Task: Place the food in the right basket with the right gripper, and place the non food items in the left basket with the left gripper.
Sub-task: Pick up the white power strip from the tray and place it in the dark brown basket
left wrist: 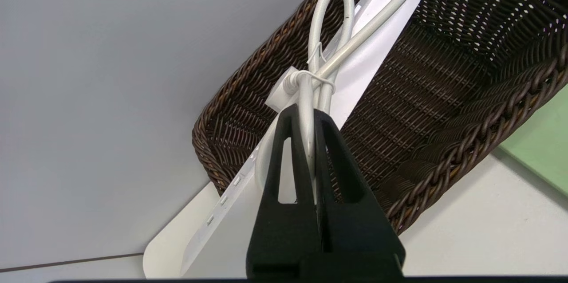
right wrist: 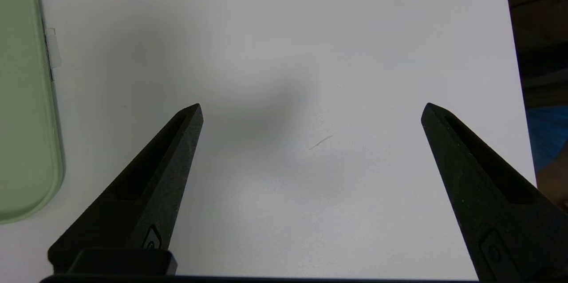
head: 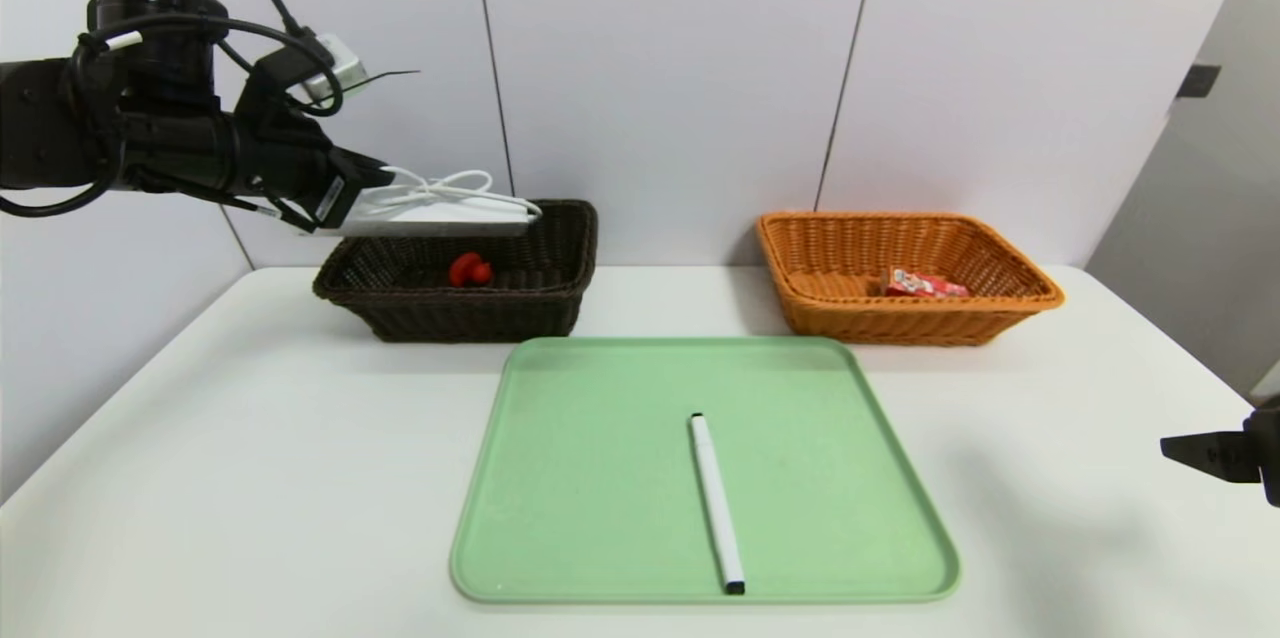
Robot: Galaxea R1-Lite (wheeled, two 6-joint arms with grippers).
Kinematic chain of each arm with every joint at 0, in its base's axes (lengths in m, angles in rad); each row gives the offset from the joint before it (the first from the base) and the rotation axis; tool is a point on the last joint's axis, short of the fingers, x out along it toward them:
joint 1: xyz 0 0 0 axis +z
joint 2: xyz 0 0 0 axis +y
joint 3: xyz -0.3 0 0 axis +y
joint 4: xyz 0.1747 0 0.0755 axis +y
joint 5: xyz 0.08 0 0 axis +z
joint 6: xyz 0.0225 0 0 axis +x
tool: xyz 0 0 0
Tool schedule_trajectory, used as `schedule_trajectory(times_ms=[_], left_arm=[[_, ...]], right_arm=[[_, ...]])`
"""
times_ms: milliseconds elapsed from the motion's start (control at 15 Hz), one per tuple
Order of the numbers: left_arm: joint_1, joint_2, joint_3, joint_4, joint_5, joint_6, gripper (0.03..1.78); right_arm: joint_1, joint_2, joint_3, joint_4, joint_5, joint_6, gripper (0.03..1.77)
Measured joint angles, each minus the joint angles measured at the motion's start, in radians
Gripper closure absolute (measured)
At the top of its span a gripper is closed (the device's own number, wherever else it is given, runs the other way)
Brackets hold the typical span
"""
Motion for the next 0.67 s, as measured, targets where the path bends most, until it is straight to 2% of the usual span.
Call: schedule_trajectory(times_ms=[667], left_arm=[[-0.003, 0.040, -0.028, 0.001, 0.005, 0.114, 1.73]], right_arm=[[0.000, 0.009, -0.001, 0.000, -0.001, 0.000, 0.10]])
